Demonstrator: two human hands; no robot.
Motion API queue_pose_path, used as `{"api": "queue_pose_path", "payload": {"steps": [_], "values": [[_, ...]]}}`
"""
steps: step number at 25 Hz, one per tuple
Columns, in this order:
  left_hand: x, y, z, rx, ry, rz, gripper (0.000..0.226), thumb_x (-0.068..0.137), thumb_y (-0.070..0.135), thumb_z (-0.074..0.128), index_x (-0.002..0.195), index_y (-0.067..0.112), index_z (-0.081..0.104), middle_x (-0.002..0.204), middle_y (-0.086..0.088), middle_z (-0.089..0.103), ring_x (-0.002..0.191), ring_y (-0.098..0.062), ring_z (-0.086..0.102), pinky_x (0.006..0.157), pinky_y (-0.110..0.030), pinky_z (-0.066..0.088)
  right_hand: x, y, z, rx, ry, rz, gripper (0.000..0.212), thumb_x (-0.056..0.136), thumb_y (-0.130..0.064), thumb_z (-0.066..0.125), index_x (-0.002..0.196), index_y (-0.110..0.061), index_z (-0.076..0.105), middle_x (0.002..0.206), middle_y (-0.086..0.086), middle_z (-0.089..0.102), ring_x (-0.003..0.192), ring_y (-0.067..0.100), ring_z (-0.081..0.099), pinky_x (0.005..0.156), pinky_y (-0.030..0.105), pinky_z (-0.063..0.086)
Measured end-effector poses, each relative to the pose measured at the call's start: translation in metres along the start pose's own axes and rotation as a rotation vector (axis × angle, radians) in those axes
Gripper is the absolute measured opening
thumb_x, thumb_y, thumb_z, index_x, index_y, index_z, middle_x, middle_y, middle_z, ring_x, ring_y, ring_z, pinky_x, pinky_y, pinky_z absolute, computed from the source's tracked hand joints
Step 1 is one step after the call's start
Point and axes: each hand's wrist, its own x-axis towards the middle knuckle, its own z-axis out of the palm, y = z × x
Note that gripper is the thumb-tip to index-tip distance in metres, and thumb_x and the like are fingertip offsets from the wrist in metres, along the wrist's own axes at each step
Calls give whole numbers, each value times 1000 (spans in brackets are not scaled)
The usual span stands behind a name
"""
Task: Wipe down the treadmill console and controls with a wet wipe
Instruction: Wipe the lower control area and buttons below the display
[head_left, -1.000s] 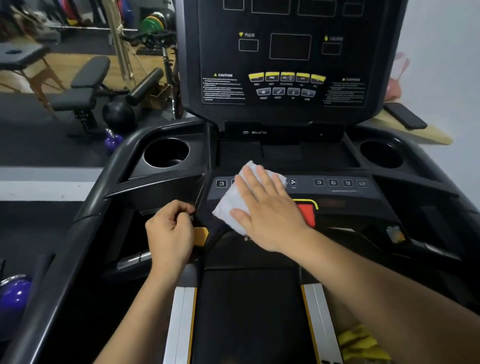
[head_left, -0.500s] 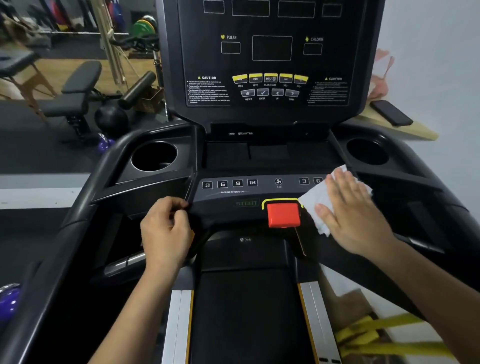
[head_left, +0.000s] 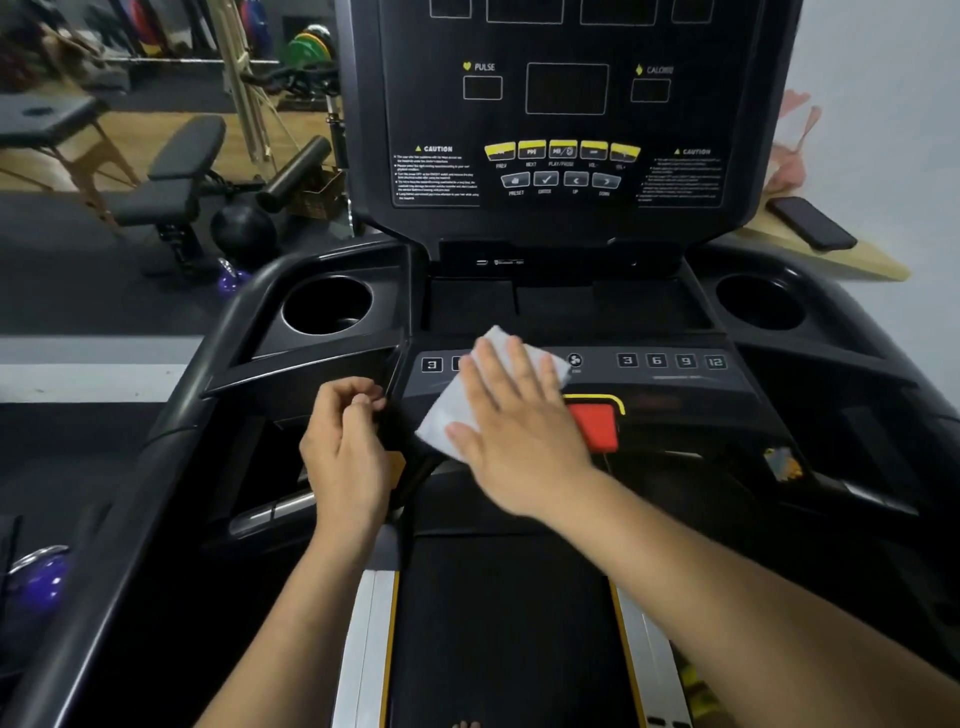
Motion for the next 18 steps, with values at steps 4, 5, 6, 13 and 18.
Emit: {"api": "queue_pose_path", "payload": {"steps": [4,5,6,13,18], "values": [[2,-7,-7,-64,-2,-3,26,88,13,40,88,18,66,89,4,72,87,-9,69,75,-17,51,-8,-42,6,-102,-5,-224,71,99,-51,21,154,-14,-4,161,5,-13,145,28,-22,116,52,-6],[3,-9,-9,-90,-1,-27,27,87,14,40,87,19,66,90,3,72,88,-12,70,77,-22,52,-14,-44,6,-117,-18,-283,72,99,-53,21,154,-14,-5,161,5,-13,145,26,-23,117,51,-5],[3,-10,-11,-112,-5,-50,27,87,15,39,86,20,66,90,1,72,89,-14,70,79,-27,54,-20,-42,7,-122,-33,-334,74,98,-56,20,154,-14,-4,161,4,-12,145,24,-23,117,49,-5],[12,-15,-11,-158,-6,-97,30,84,20,40,76,28,67,86,-2,72,85,-21,72,82,-40,55,-29,23,-5,-186,-44,-315,70,98,-54,22,153,-15,7,161,4,2,148,22,-4,120,45,8],[12,-14,-12,-156,-10,-101,30,85,17,39,78,25,67,86,-3,72,84,-21,71,80,-38,55,31,0,-10,-11,-96,-364,61,101,-48,29,154,-26,9,162,-4,-4,148,18,-13,120,42,-4]]}}
